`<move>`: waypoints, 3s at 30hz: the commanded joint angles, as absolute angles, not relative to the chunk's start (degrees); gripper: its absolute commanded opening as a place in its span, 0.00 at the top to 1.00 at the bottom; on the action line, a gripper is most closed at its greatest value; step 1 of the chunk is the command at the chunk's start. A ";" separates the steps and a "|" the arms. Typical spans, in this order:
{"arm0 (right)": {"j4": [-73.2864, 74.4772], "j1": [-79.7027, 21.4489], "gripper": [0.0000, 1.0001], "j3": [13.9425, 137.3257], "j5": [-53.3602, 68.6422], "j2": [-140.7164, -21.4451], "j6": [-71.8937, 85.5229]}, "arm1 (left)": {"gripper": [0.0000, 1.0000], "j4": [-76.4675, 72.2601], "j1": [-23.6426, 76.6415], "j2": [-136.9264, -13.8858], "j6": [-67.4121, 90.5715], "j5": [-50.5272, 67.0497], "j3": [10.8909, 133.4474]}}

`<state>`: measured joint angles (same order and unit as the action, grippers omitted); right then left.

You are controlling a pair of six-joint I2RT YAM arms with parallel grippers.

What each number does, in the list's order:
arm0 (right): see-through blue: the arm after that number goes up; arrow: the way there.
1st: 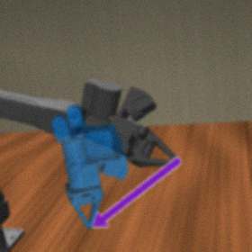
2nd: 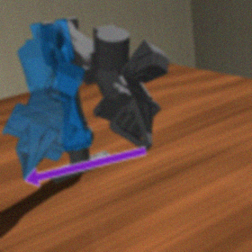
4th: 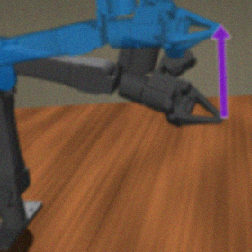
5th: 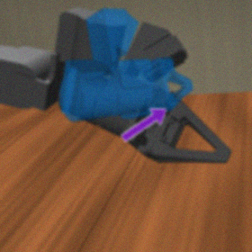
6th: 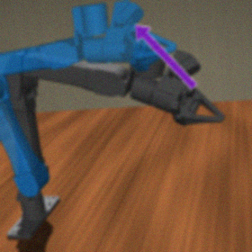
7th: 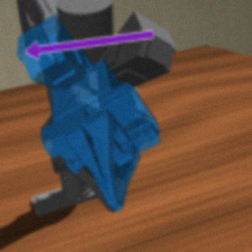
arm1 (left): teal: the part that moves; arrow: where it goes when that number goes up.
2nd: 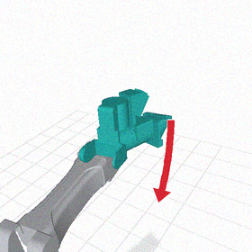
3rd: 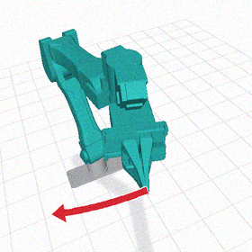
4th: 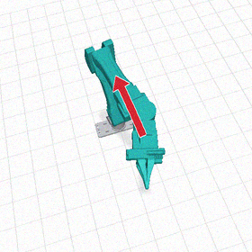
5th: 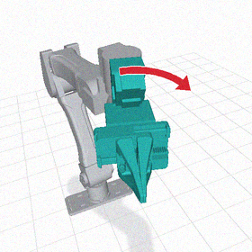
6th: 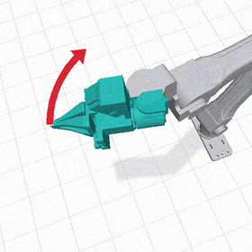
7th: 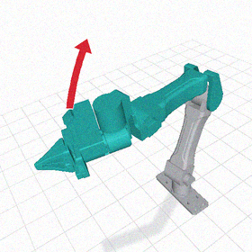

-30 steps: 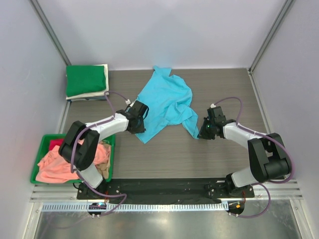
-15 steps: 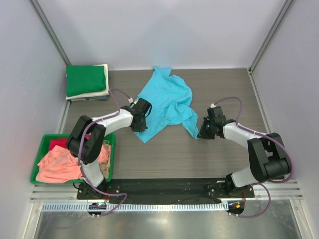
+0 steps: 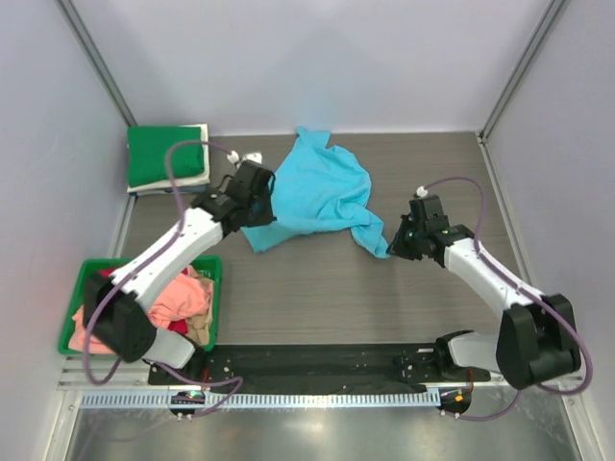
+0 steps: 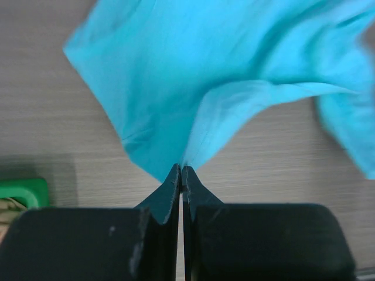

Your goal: Fold and stack the t-shirts

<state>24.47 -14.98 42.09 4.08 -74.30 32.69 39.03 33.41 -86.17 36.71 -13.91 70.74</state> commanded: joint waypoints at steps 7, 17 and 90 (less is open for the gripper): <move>38.30 -8.98 0.99 61.93 -2.11 -62.05 30.85 | 1.00 46.32 33.49 -66.63 26.82 -16.87 86.91; 42.81 -5.45 0.99 68.75 7.45 -59.41 31.99 | 1.00 50.28 33.40 -62.58 22.59 -19.69 96.34; 51.32 -23.20 0.99 94.27 -18.19 -47.46 24.44 | 1.00 40.43 33.05 -49.20 4.14 -5.90 108.17</move>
